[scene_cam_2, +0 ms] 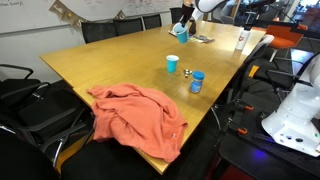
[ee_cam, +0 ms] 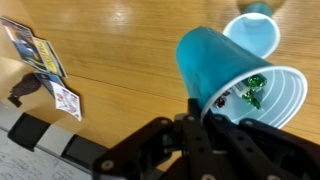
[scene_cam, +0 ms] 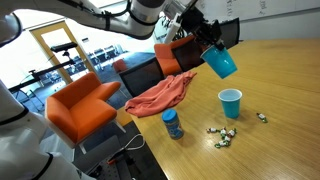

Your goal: Pour the sweets out of the left cup onto the table then put two sweets back in the cup

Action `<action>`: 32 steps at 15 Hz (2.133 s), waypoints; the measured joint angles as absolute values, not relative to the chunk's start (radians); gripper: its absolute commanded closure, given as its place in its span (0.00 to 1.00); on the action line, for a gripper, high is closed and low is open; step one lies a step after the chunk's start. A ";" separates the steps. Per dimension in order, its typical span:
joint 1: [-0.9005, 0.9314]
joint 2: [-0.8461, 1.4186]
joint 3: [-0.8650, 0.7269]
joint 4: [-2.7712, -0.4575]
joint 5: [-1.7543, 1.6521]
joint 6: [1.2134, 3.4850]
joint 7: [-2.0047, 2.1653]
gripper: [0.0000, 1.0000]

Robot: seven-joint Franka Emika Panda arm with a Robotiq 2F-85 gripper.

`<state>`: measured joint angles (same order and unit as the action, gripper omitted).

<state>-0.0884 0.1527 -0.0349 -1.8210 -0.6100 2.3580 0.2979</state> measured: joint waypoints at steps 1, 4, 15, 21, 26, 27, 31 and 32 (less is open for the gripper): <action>-0.072 0.142 -0.025 -1.836 -0.553 2.382 0.280 0.99; -0.024 0.133 0.007 -1.890 -0.385 2.478 0.221 0.99; -0.094 0.195 0.263 -2.047 0.452 2.676 -0.478 0.99; -0.101 0.253 0.198 -2.047 0.458 2.710 -0.599 0.99; -0.115 0.308 0.182 -2.045 0.430 2.751 -0.606 0.99; -0.120 0.320 0.182 -2.045 0.430 2.751 -0.607 0.99; -0.135 0.363 0.183 -2.038 0.404 2.774 -0.608 0.99; -0.137 0.373 0.182 -2.037 0.388 2.783 -0.606 0.99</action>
